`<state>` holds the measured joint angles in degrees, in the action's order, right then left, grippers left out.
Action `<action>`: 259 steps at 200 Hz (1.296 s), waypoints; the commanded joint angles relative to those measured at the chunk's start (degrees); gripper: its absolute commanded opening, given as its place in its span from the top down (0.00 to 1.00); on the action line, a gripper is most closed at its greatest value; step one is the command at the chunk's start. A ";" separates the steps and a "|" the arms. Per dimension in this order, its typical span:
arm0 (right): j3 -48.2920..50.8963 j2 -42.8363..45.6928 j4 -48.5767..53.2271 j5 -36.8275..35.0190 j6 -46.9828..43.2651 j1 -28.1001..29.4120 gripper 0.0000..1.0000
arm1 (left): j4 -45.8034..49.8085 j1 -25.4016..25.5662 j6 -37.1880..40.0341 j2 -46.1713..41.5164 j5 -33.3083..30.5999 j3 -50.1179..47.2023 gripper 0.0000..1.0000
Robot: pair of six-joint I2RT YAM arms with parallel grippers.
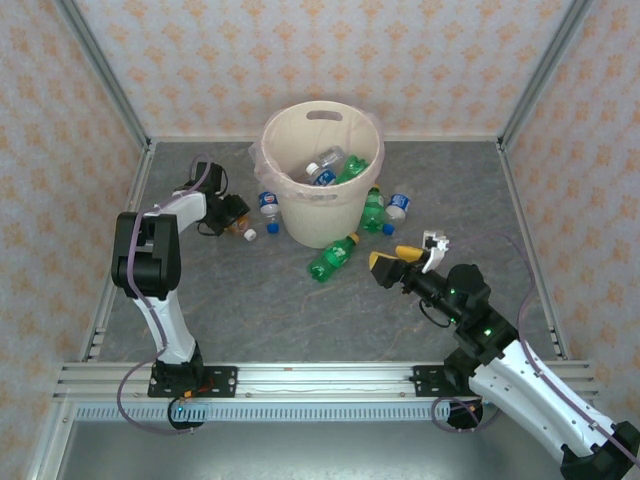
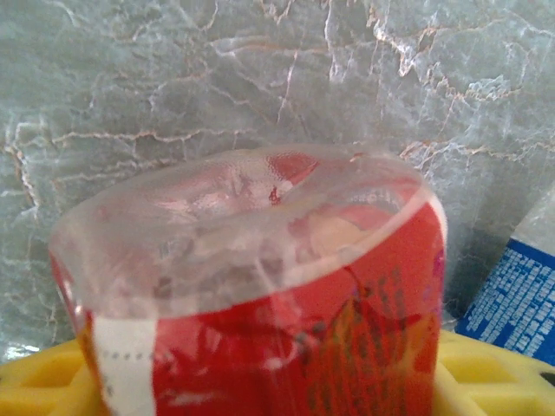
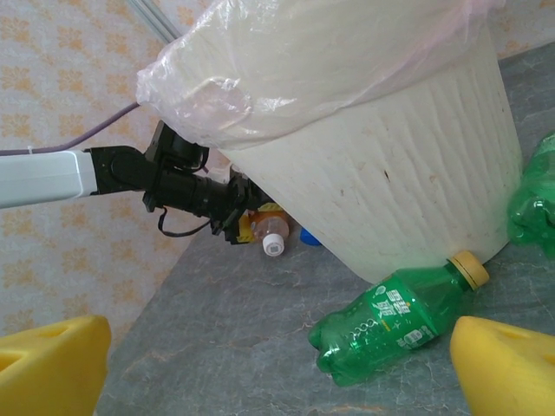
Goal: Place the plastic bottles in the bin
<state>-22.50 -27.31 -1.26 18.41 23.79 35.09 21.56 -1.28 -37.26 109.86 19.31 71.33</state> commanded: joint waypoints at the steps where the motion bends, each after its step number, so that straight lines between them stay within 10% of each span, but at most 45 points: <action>1: -3.50 0.46 2.10 -0.75 -0.43 0.24 0.00 | 0.68 -0.37 0.69 -0.14 -0.07 0.86 0.40; 165: -6.77 0.31 1.26 -0.13 7.19 0.24 0.00 | -2.00 1.34 -1.84 -43.11 -1.92 -7.46 0.40; 259: -7.29 -0.04 1.46 0.29 7.68 0.33 0.00 | -1.77 22.92 8.20 -44.51 -22.07 8.66 0.42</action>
<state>-27.88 -28.27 1.23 18.28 31.09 35.11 21.15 17.67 -34.54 62.43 3.97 77.08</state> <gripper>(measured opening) 0.997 0.581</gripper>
